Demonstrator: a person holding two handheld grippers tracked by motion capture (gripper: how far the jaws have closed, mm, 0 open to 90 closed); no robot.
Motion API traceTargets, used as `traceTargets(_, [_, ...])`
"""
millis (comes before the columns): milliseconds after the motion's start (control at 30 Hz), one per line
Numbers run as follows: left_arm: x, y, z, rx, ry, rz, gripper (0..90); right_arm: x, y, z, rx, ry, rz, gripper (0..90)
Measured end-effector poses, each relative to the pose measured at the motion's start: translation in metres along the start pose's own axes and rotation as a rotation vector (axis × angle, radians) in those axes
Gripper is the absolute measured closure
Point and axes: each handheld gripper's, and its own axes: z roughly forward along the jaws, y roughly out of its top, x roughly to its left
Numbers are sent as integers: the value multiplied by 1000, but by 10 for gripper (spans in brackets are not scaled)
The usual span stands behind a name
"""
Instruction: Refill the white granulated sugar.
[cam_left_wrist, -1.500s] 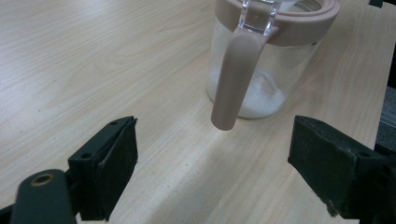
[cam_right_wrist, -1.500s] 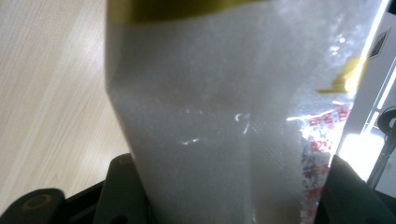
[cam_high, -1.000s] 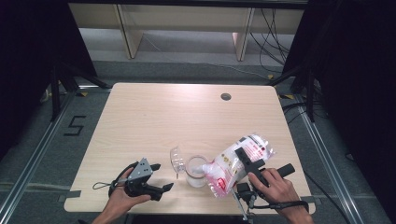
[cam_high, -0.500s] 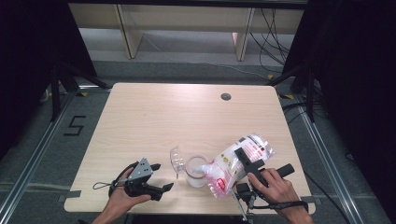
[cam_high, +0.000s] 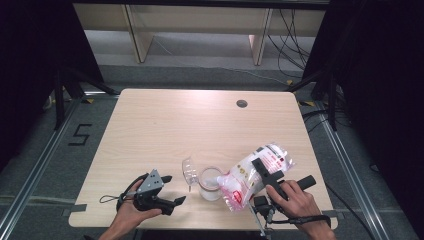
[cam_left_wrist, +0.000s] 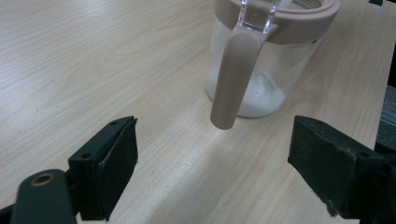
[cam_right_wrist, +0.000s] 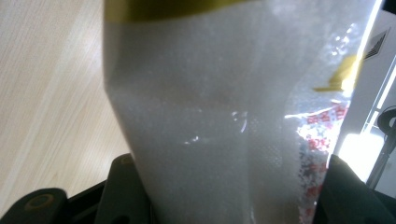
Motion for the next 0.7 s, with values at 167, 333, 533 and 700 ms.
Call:
traceTargets(167, [0,0,0,0,0,1,153,0,0,0,-1,4,0,521])
traceTargets(333, [0,0,-1,-2,0,1,153,0,0,0,-3,2,4,522])
traceTargets(533, [0,0,0,-1,1,1,153,-3,1,-1,-5,3,-18,523])
traceTargets(700, [2,1,-1,16,10,22,153,-2,1,-1,-5,6,-16,523])
